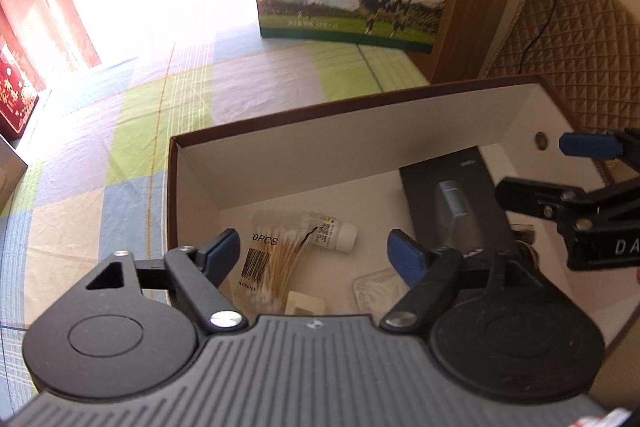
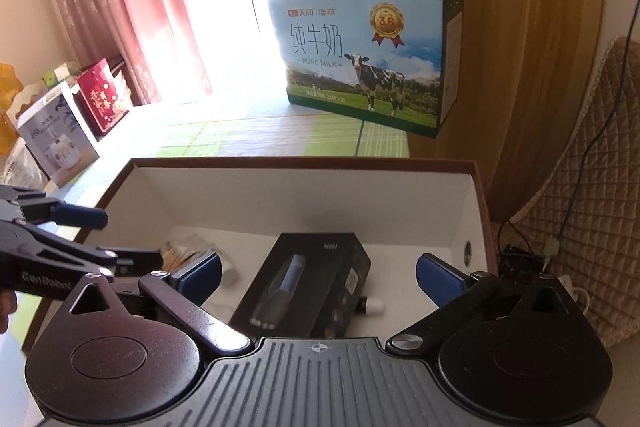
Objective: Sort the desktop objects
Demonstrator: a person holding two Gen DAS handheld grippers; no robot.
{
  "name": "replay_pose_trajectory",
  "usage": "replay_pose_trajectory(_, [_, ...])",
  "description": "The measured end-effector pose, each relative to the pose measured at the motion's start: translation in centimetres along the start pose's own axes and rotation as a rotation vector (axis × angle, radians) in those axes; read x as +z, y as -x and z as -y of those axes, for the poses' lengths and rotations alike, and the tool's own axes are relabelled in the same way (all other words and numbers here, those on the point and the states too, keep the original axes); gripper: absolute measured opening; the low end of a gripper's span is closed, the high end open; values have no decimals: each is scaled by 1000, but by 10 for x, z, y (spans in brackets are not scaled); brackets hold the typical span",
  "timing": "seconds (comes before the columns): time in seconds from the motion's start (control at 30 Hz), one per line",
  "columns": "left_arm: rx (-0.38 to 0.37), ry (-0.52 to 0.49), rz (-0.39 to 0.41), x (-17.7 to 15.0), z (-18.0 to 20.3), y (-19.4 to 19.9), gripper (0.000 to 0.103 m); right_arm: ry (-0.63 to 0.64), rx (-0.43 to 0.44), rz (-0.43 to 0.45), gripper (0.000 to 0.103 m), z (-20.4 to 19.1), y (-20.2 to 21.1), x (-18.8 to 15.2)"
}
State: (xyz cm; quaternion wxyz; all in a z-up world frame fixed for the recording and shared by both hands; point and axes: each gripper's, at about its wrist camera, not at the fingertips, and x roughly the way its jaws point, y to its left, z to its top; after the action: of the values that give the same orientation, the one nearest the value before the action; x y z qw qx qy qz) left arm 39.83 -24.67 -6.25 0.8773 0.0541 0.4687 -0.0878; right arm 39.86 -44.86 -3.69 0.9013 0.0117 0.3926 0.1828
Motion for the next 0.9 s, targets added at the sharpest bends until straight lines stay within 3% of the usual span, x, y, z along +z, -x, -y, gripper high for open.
replay_pose_trajectory(0.27, [-4, 5, 80, -17, -3, 43, 89, 5, 22, 30, 101, -13, 37, -25])
replay_pose_trajectory(0.57, [16, -2, 164, -50, -9, 92, 98, -48, -32, 101, 101, -34, 84, -56])
replay_pose_trajectory(0.9, [46, 13, 216, -98, -17, 137, 100, -70, -50, 114, 101, -68, 127, -98])
